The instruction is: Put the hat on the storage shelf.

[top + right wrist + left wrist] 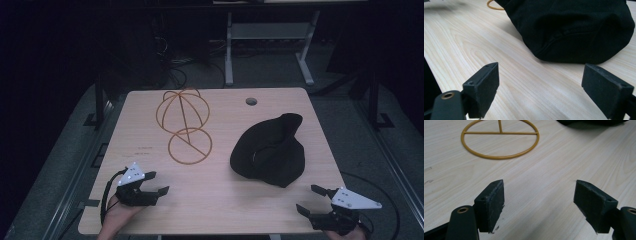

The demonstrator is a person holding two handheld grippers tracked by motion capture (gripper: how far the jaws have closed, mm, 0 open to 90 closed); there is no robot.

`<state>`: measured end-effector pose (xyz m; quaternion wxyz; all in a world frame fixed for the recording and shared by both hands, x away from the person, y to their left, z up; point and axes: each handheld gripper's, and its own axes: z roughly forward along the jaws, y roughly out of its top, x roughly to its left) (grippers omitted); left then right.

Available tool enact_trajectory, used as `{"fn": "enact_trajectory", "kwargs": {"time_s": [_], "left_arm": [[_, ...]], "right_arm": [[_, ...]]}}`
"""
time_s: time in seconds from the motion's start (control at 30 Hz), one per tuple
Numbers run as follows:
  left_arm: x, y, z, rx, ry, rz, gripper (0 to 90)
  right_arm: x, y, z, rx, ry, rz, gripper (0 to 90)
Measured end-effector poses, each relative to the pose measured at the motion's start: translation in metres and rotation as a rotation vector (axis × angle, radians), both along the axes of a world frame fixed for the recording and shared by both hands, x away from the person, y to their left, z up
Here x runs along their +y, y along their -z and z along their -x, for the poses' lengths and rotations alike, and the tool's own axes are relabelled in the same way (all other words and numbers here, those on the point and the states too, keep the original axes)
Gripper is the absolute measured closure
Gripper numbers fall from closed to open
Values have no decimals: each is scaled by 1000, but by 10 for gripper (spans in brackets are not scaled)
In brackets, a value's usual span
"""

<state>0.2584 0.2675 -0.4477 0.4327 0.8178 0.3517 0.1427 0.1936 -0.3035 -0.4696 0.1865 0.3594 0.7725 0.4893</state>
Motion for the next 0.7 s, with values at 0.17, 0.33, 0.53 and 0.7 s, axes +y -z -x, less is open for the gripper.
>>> {"fn": "enact_trajectory", "kwargs": {"time_s": [0.17, 0.33, 0.53, 0.7], "left_arm": [[0, 2, 0, 10, 0, -3, 237], [-4, 0, 2, 10, 13, -4, 237], [-11, -1, 3, 6, 49, -17, 237], [-19, -5, 5, -1, 73, -18, 237]], "right_arm": [[0, 1, -2, 2, 0, -5, 141], [-1, 1, -2, 3, 4, -14, 141], [1, -1, 0, -3, 5, -15, 141], [3, -1, -1, -2, -4, -12, 140]]}}
